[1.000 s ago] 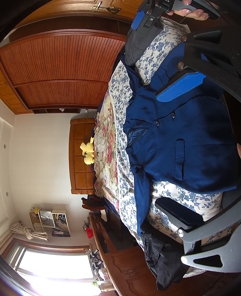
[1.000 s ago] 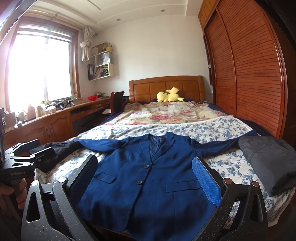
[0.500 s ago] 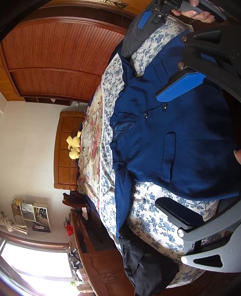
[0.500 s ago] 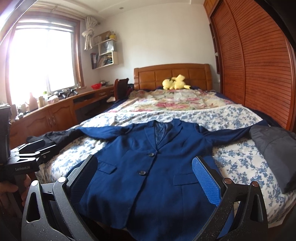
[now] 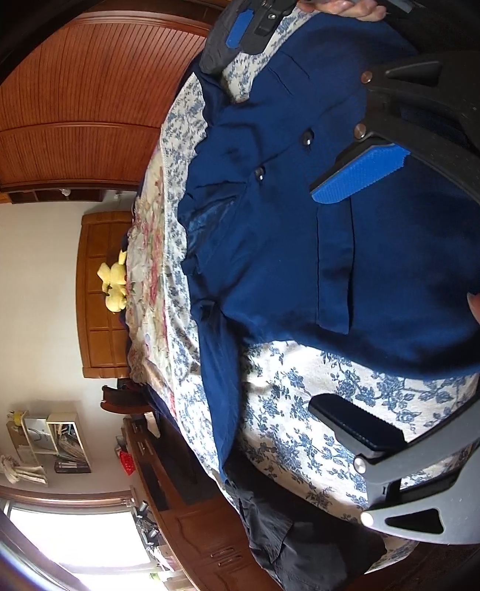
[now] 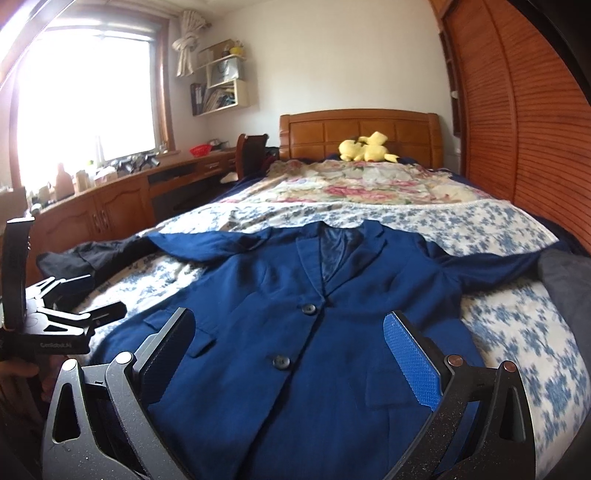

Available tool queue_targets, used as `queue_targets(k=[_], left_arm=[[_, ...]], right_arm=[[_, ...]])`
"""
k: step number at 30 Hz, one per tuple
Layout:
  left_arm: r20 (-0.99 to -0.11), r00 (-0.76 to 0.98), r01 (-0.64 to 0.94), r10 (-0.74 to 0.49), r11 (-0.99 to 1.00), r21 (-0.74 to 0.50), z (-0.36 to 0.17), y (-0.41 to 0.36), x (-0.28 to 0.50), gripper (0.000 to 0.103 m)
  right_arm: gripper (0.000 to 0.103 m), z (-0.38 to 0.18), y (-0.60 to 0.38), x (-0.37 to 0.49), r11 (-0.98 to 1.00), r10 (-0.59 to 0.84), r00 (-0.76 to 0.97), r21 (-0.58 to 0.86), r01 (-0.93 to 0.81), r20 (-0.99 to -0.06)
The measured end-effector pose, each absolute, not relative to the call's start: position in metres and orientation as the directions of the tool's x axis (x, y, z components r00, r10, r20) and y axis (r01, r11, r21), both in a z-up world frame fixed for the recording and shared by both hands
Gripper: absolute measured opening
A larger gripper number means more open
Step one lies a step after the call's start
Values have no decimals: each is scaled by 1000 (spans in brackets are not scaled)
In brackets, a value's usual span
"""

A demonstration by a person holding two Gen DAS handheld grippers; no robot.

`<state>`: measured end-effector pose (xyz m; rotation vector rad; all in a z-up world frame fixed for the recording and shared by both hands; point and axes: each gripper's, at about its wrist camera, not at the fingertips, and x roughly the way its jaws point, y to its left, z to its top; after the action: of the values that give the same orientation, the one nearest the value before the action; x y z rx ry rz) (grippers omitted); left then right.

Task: Fold large clothes
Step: 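Reach the left tool to the nearest jacket sleeve and grasp its cuff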

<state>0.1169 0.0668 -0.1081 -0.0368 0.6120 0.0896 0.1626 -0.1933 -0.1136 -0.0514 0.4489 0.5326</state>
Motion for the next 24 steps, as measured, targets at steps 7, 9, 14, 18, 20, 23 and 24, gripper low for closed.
queue_targets(k=[7, 9, 14, 18, 20, 23, 24], left_arm=[[-629, 774, -118, 71, 992, -34, -123, 104, 143, 103], [-642, 761, -137, 91, 990, -22, -125, 115, 150, 103], [-678, 726, -165, 114, 986, -10, -131, 143, 168, 103], [-699, 708, -167, 98, 985, -32, -134, 168, 184, 103], [-698, 712, -166, 71, 984, -69, -136, 182, 193, 103], [-705, 708, -177, 52, 979, -106, -138, 202, 212, 103], [-704, 708, -182, 58, 978, -102, -138, 209, 219, 103]], right_arm=[[103, -133, -142, 225, 814, 532, 706, 53, -578, -467], [103, -139, -128, 240, 799, 544, 691, 44, -599, -476], [103, -160, -108, 268, 769, 569, 645, 51, -638, -509], [103, -184, -99, 276, 751, 568, 599, 57, -658, -565], [103, -186, -99, 277, 747, 571, 588, 65, -662, -573], [103, -190, -100, 281, 747, 573, 577, 79, -661, -582], [103, -191, -99, 283, 748, 571, 575, 82, -659, -586]])
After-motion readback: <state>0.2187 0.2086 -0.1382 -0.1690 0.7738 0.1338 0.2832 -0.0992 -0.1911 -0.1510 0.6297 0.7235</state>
